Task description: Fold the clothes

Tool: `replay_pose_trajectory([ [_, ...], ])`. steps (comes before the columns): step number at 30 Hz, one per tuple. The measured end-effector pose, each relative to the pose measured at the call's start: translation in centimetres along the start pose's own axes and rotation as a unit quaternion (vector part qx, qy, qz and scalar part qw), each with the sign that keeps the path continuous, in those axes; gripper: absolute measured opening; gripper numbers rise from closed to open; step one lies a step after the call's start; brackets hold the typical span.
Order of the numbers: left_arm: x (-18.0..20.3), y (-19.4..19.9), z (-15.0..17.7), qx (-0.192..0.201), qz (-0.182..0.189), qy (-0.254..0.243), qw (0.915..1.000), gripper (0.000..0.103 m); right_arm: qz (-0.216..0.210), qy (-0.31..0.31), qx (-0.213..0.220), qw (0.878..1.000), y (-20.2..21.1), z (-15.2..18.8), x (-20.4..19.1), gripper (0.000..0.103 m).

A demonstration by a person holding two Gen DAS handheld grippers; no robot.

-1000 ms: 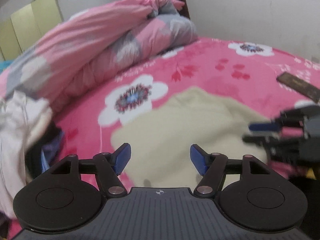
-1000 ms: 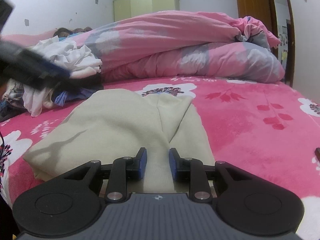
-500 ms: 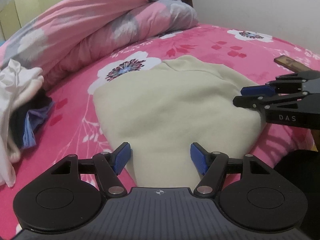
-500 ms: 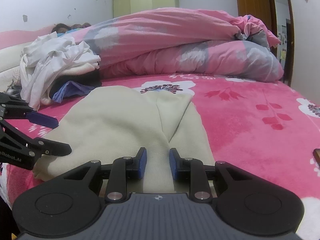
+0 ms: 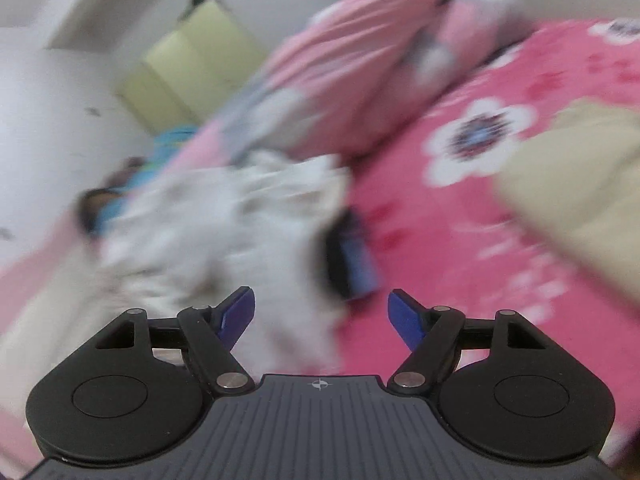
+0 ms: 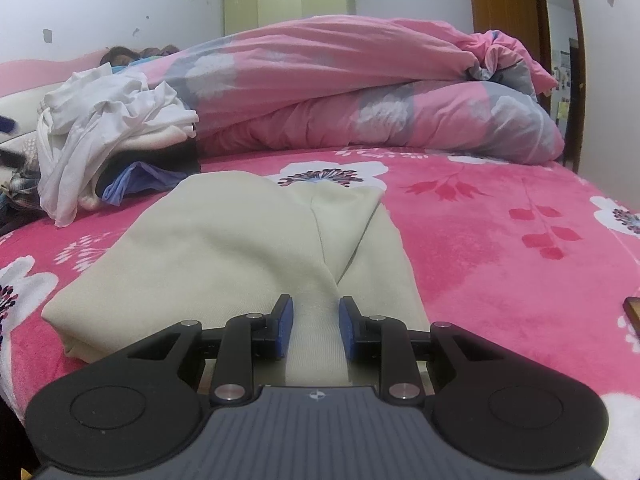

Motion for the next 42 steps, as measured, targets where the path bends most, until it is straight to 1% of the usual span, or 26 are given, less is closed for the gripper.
replay_pose_trajectory([
  [1, -1.2, -0.3, 0.5, 0.001, -0.024, -0.006, 0.9997, 0.077, 0.001, 0.001, -0.002, 1.000, 0.0, 0.0, 0.0, 0.026],
  [2, -1.9, -0.5, 1.1, 0.003, -0.040, -0.004, 0.9992, 0.077, 0.004, 0.003, -0.005, 1.000, 0.0, -0.1, -0.1, 0.026],
  [4, -1.8, -0.9, 2.0, -0.003, -0.025, 0.033, 0.9991, 0.077, 0.012, 0.010, -0.013, 1.000, -0.1, -0.3, -0.4, 0.026],
  [5, -1.6, -1.0, 2.4, -0.006, -0.010, 0.055, 0.9984, 0.078, 0.017, 0.015, -0.017, 1.000, -0.2, -0.4, -0.6, 0.027],
  [6, -0.6, -1.0, 2.6, -0.007, 0.026, 0.084, 0.9961, 0.077, 0.022, 0.020, -0.022, 0.999, -0.2, -0.4, -0.7, 0.027],
  [7, 0.6, -0.7, 2.8, -0.003, 0.066, 0.114, 0.9912, 0.077, 0.027, 0.025, -0.026, 0.999, -0.3, -0.5, -0.9, 0.027],
  [9, 3.7, 0.5, 2.8, 0.015, 0.144, 0.160, 0.9764, 0.077, 0.034, 0.032, -0.035, 0.998, -0.5, -0.7, -1.2, 0.027],
  [10, 5.5, 1.2, 2.8, 0.024, 0.182, 0.175, 0.9673, 0.077, 0.038, 0.036, -0.041, 0.998, -0.6, -0.8, -1.3, 0.027],
  [11, 7.2, 2.0, 2.9, 0.033, 0.220, 0.189, 0.9564, 0.077, 0.041, 0.040, -0.047, 0.997, -0.7, -0.9, -1.4, 0.027],
  [12, 8.9, 2.8, 3.0, 0.039, 0.256, 0.200, 0.9451, 0.077, 0.043, 0.044, -0.052, 0.997, -0.7, -1.0, -1.6, 0.027],
  [13, 10.8, 3.6, 3.1, 0.038, 0.284, 0.197, 0.9376, 0.078, 0.046, 0.048, -0.056, 0.996, -0.8, -1.1, -1.7, 0.027],
  [14, 12.8, 4.4, 3.3, 0.042, 0.303, 0.186, 0.9338, 0.078, 0.050, 0.050, -0.058, 0.996, -0.9, -1.1, -1.8, 0.027],
  [15, 14.3, 5.1, 3.3, 0.051, 0.309, 0.174, 0.9335, 0.078, 0.054, 0.053, -0.060, 0.995, -0.9, -1.1, -2.0, 0.027],
  [17, 16.6, 6.0, 3.2, 0.065, 0.308, 0.163, 0.9349, 0.078, 0.061, 0.055, -0.061, 0.995, -1.0, -1.1, -2.2, 0.027],
  [19, 18.1, 6.3, 3.0, 0.063, 0.303, 0.167, 0.9360, 0.077, 0.065, 0.053, -0.060, 0.995, -1.0, -1.0, -2.2, 0.027],
  [21, 18.8, 5.7, 2.8, 0.057, 0.296, 0.184, 0.9357, 0.077, 0.066, 0.050, -0.058, 0.995, -1.0, -1.0, -2.1, 0.027],
  [23, 19.2, 5.1, 2.9, 0.047, 0.284, 0.197, 0.9373, 0.076, 0.067, 0.044, -0.056, 0.995, -1.0, -1.0, -2.0, 0.027],
  [25, 19.7, 4.7, 3.0, 0.041, 0.265, 0.189, 0.9448, 0.076, 0.067, 0.042, -0.054, 0.995, -0.9, -1.0, -1.9, 0.027],
  [26, 19.9, 4.8, 3.0, 0.043, 0.258, 0.188, 0.9468, 0.077, 0.067, 0.041, -0.053, 0.996, -0.9, -1.0, -1.9, 0.027],
  [32, 19.0, 4.8, 2.5, 0.047, 0.229, 0.230, 0.9447, 0.077, 0.065, 0.036, -0.049, 0.996, -0.9, -1.0, -1.7, 0.027],
  [35, 18.7, 5.2, 2.7, 0.054, 0.217, 0.242, 0.9442, 0.077, 0.062, 0.033, -0.048, 0.996, -0.8, -1.0, -1.6, 0.027],
  [37, 18.4, 5.1, 3.0, 0.046, 0.218, 0.255, 0.9410, 0.077, 0.062, 0.032, -0.047, 0.996, -0.9, -1.0, -1.6, 0.027],
  [38, 18.2, 4.9, 3.2, 0.033, 0.222, 0.264, 0.9381, 0.077, 0.062, 0.033, -0.047, 0.996, -0.8, -0.9, -1.6, 0.027],
  [39, 18.2, 4.5, 3.5, 0.016, 0.229, 0.273, 0.9343, 0.077, 0.062, 0.034, -0.047, 0.996, -0.8, -0.9, -1.7, 0.027],
  [41, 18.1, 3.9, 4.2, -0.015, 0.244, 0.294, 0.9239, 0.078, 0.062, 0.037, -0.048, 0.996, -0.8, -0.9, -1.8, 0.027],
  [42, 18.0, 3.9, 4.4, -0.020, 0.247, 0.295, 0.9226, 0.078, 0.062, 0.039, -0.048, 0.996, -0.8, -0.9, -1.8, 0.027],
])
Point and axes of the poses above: each gripper's, at about its wrist camera, not at the fingertips, and y roughly against the way its jaws point, x to its right, z to its underside, the point moved 6 cm from there along -y, roughly the way its jaws point, and after that the axes turned 7 degrees about -z, right-handed, at the moved point
